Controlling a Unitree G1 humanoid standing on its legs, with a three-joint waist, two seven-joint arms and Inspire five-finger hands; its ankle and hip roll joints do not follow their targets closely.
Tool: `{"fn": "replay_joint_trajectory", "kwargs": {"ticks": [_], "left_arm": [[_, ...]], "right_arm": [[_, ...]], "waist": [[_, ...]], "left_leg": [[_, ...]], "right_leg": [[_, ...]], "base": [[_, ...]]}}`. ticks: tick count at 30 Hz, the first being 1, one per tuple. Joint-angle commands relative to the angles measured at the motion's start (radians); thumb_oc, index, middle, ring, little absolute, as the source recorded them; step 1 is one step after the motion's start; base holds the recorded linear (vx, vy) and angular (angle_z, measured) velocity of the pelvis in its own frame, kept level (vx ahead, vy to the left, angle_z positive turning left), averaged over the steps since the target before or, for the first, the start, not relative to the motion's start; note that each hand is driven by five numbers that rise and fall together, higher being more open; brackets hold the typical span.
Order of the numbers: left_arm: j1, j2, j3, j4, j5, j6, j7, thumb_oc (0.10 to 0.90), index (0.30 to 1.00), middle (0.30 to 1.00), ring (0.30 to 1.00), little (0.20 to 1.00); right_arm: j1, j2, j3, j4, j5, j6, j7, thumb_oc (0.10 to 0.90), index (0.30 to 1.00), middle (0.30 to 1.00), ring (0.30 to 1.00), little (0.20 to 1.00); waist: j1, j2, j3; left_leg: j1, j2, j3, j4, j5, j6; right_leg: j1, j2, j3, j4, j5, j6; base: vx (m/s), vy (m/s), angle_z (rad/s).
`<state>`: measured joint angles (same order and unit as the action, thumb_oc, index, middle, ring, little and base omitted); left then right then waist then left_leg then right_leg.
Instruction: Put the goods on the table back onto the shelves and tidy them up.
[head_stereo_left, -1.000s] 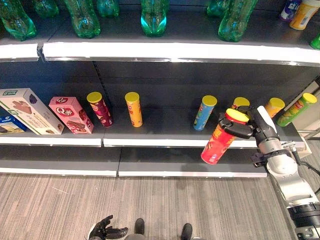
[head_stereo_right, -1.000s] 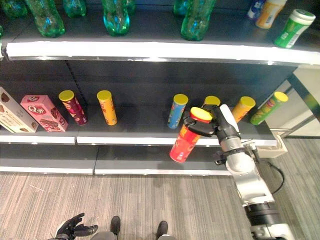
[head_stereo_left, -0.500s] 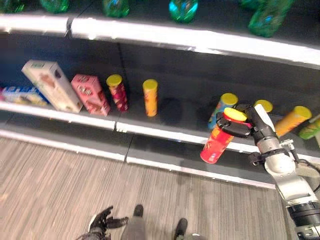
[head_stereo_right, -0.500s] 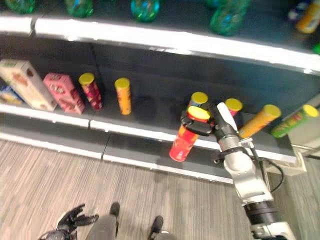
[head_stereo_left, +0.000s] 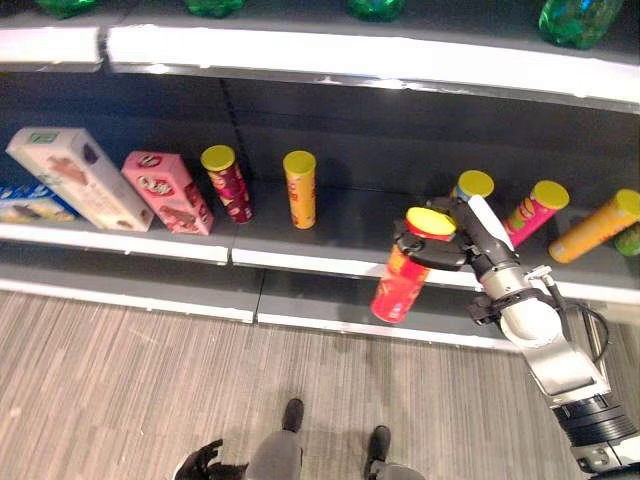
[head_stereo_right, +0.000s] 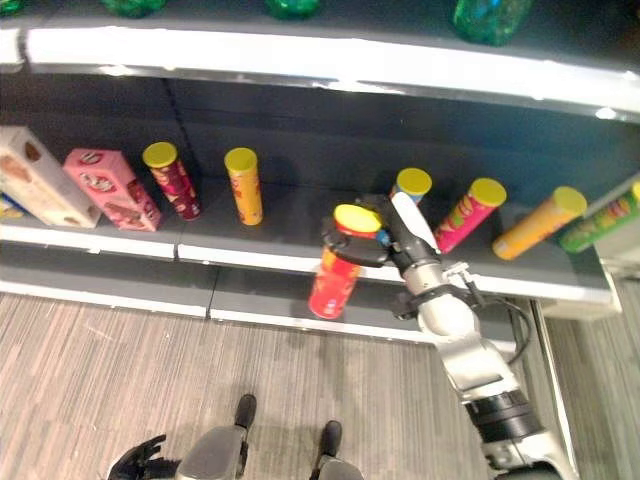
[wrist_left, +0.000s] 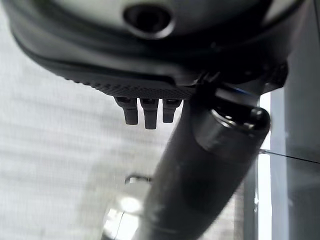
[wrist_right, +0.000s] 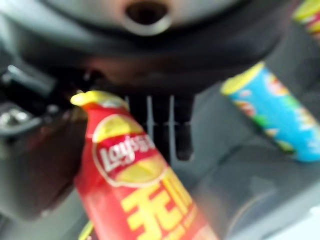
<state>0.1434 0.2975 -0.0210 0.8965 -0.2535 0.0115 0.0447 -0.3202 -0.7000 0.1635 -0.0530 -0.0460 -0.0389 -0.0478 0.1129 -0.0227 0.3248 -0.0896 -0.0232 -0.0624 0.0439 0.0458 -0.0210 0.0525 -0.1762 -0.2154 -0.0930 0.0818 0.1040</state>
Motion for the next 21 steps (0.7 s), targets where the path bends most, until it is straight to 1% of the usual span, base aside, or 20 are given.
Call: {"fn": "replay_joint_trajectory", "kwargs": {"ticks": [1,10,13,18,21], "left_arm": [[-0.009,0.042,-0.021,0.021,-0.005,-0.044,0.025,0.800,0.900,0.900,0.900,0.900],[-0.009,0.033,-0.028,0.063,-0.007,-0.046,0.043,0.800,0.900,0.900,0.900,0.900],[-0.008,0.033,-0.036,0.062,-0.010,-0.051,0.053,0.800,0.900,0.900,0.900,0.900],[-0.022,0.034,-0.078,0.035,-0.017,-0.070,0.089,0.800,0.900,0.900,0.900,0.900],[-0.043,0.038,-0.114,0.018,-0.012,-0.085,0.116,0.800,0.900,0.900,0.900,0.900]], "right_arm": [[-0.180,-0.053,-0.060,-0.028,-0.038,-0.077,-0.066,0.400,0.300,0.300,0.300,0.300],[-0.236,-0.057,-0.059,-0.007,-0.136,-0.059,-0.142,0.400,0.300,0.300,0.300,0.300],[-0.267,-0.057,-0.063,0.021,-0.200,-0.051,-0.199,0.400,0.300,0.300,0.300,0.300],[-0.347,-0.023,-0.066,0.091,-0.308,-0.034,-0.345,0.400,0.300,0.300,0.300,0.300],[-0.414,-0.020,-0.053,0.143,-0.396,-0.003,-0.431,0.400,0.300,0.300,0.300,0.300]], "waist": [[0.035,-0.012,-0.086],[0.050,-0.003,-0.062],[0.064,0.007,-0.049],[0.089,0.030,-0.018],[0.110,0.043,0.003]], "left_leg": [[-0.064,0.079,0.004,-0.048,0.036,-0.056],[-0.099,0.069,-0.003,-0.061,0.042,-0.054],[-0.116,0.064,-0.012,-0.060,0.045,-0.054],[-0.150,0.055,-0.035,-0.047,0.046,-0.049],[-0.173,0.047,-0.052,-0.042,0.048,-0.046]], "right_leg": [[0.074,0.042,-0.033,0.053,-0.192,0.023],[0.039,0.029,-0.049,0.035,-0.175,0.036],[0.026,0.025,-0.057,0.036,-0.173,0.040],[0.000,0.017,-0.072,0.050,-0.173,0.044],[-0.019,0.011,-0.082,0.060,-0.172,0.048]], "base": [[0.02,0.053,0.11],[0.01,0.013,0.01],[-0.02,0.005,0.05],[-0.02,0.006,0.08],[0.00,0.005,0.12]]}}
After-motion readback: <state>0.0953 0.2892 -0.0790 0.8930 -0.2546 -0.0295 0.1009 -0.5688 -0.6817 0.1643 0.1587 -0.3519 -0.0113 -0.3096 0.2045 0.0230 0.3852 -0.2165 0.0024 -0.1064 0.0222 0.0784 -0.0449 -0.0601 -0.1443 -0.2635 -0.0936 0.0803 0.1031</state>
